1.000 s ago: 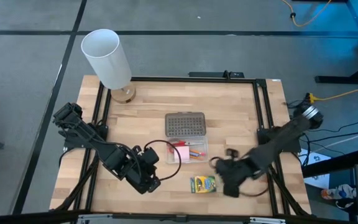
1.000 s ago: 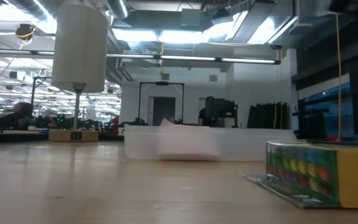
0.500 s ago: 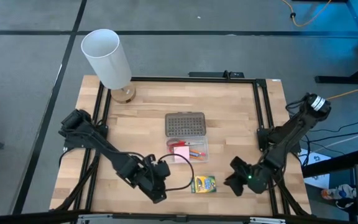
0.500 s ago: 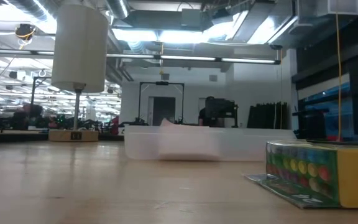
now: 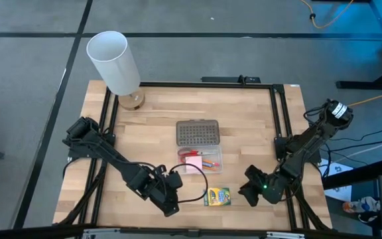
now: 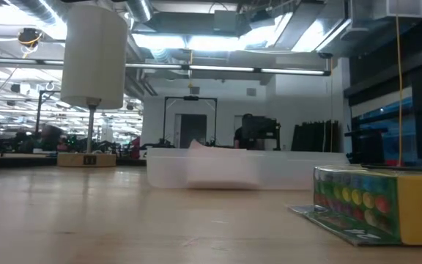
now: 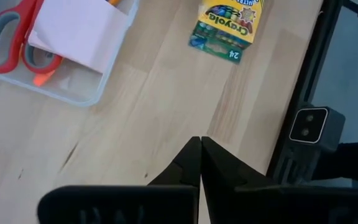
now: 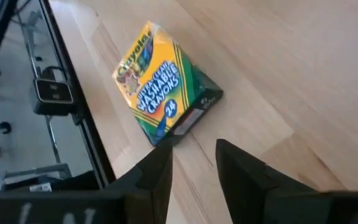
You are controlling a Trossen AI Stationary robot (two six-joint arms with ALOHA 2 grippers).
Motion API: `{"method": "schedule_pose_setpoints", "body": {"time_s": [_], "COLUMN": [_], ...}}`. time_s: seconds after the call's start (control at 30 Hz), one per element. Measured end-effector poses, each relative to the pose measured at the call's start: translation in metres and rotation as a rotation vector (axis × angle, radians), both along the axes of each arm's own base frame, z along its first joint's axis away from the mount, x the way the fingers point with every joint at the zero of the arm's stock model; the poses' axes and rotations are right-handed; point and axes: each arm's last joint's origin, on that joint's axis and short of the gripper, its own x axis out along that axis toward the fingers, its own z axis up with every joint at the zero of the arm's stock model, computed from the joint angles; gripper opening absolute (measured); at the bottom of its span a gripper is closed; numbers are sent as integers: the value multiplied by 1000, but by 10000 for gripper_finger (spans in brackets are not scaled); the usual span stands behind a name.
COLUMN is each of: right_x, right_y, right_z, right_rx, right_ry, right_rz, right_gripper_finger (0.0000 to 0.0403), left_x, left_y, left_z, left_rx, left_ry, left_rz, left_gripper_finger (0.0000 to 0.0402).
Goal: Pack school essentials
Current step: Put the yellow crayon box into the transparent supply box
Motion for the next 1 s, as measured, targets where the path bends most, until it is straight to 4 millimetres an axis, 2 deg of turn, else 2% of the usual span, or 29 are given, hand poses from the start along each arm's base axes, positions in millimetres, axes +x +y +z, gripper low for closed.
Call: {"method": "schedule_pose_setpoints", "body": {"time_s": [0.17, 0.33, 0.47, 0.57, 0.83, 1.0], "right_x": [2, 5, 8, 11, 15, 22], "right_y": [-1, -4, -7, -8, -10, -5], "right_z": [0, 0, 1, 3, 4, 10], "right_rx": [-1, -74, -152, -164, -150, -209], "right_ry": [19, -11, -69, -100, -124, -166], "right_rz": [32, 73, 56, 29, -4, 338], "right_gripper_finger": [159, 224, 281, 309, 318, 318], "left_x": [0, 0, 0, 0, 0, -1], "left_y": [0, 0, 0, 0, 0, 0], "left_z": [0, 0, 0, 0, 1, 1], "left_rx": [-5, -5, -16, -18, -31, -26], "left_ry": [-1, -1, -1, -2, -3, 0], "left_rz": [6, 7, 26, 29, 50, 46], "left_gripper_finger": [5, 1, 5, 2, 6, 1]}}
